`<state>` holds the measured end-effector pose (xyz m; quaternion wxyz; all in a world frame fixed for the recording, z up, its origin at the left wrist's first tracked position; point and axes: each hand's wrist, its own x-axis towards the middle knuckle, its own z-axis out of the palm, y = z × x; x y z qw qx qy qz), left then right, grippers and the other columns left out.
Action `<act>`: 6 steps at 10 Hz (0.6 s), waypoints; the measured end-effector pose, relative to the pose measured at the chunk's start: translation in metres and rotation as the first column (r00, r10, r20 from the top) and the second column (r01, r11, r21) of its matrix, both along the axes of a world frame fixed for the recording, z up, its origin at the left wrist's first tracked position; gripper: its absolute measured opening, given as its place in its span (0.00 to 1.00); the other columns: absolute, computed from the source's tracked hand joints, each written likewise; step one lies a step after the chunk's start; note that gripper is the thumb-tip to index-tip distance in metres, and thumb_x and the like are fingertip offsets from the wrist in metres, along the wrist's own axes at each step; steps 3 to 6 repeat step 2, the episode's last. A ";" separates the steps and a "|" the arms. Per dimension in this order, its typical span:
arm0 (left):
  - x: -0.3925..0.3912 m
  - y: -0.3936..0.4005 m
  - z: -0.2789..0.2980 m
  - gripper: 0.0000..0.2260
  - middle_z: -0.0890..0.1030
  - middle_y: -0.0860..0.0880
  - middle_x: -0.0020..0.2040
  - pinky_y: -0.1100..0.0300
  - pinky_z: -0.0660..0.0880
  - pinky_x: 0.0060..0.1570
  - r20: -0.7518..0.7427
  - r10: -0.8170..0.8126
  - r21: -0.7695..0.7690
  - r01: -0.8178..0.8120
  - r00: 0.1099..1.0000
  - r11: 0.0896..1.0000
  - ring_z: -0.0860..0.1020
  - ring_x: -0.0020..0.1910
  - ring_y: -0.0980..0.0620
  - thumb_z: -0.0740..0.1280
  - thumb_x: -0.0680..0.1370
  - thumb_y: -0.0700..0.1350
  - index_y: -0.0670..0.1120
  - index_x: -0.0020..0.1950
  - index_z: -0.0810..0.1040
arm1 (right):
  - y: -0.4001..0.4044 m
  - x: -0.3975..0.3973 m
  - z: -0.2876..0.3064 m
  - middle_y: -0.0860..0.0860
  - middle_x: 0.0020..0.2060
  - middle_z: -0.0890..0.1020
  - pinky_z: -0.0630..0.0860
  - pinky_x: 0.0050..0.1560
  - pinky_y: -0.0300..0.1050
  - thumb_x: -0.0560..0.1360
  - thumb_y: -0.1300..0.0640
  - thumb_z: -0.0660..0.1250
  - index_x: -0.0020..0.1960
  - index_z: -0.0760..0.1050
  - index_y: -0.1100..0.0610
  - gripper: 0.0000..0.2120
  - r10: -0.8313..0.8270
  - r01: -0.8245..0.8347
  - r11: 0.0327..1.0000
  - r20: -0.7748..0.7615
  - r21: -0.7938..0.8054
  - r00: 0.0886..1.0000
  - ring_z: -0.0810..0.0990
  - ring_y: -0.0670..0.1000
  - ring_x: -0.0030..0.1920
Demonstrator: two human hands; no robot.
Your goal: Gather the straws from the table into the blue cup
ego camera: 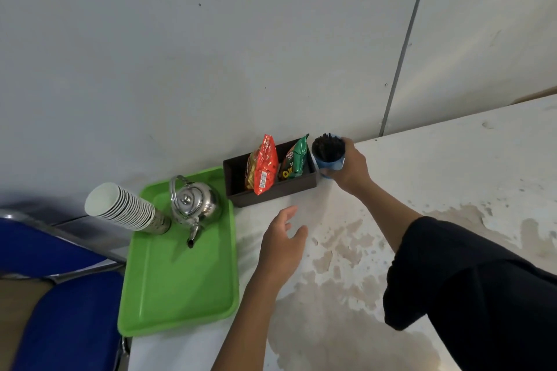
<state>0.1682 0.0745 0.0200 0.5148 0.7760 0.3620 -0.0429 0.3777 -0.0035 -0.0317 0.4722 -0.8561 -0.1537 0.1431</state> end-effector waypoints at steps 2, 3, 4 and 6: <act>-0.002 -0.006 0.011 0.25 0.67 0.53 0.76 0.57 0.66 0.69 -0.108 -0.166 0.236 0.187 0.980 0.954 0.67 0.74 0.52 0.62 0.80 0.46 0.52 0.77 0.64 | -0.018 0.000 0.020 0.61 0.70 0.67 0.68 0.64 0.51 0.63 0.55 0.80 0.74 0.57 0.62 0.48 0.105 -0.113 0.965 -0.048 -0.238 0.993 0.66 0.61 0.70; -0.002 -0.006 0.011 0.25 0.67 0.53 0.76 0.57 0.66 0.69 -0.108 -0.166 0.236 0.187 0.980 0.954 0.67 0.74 0.52 0.62 0.80 0.46 0.52 0.77 0.64 | -0.018 0.000 0.020 0.61 0.70 0.67 0.68 0.64 0.51 0.63 0.55 0.80 0.74 0.57 0.62 0.48 0.105 -0.113 0.965 -0.048 -0.238 0.993 0.66 0.61 0.70; -0.002 -0.006 0.011 0.25 0.67 0.53 0.76 0.57 0.66 0.69 -0.108 -0.166 0.236 0.187 0.980 0.954 0.67 0.74 0.52 0.62 0.80 0.46 0.52 0.77 0.64 | -0.018 0.000 0.020 0.61 0.70 0.67 0.68 0.64 0.51 0.63 0.55 0.80 0.74 0.57 0.62 0.48 0.105 -0.113 0.965 -0.048 -0.238 0.993 0.66 0.61 0.70; -0.002 -0.006 0.011 0.25 0.67 0.53 0.76 0.57 0.66 0.69 -0.108 -0.166 0.236 0.187 0.980 0.954 0.67 0.74 0.52 0.62 0.80 0.46 0.52 0.77 0.64 | -0.018 0.000 0.020 0.61 0.70 0.67 0.68 0.64 0.51 0.63 0.55 0.80 0.74 0.57 0.62 0.48 0.105 -0.113 0.965 -0.048 -0.238 0.993 0.66 0.61 0.70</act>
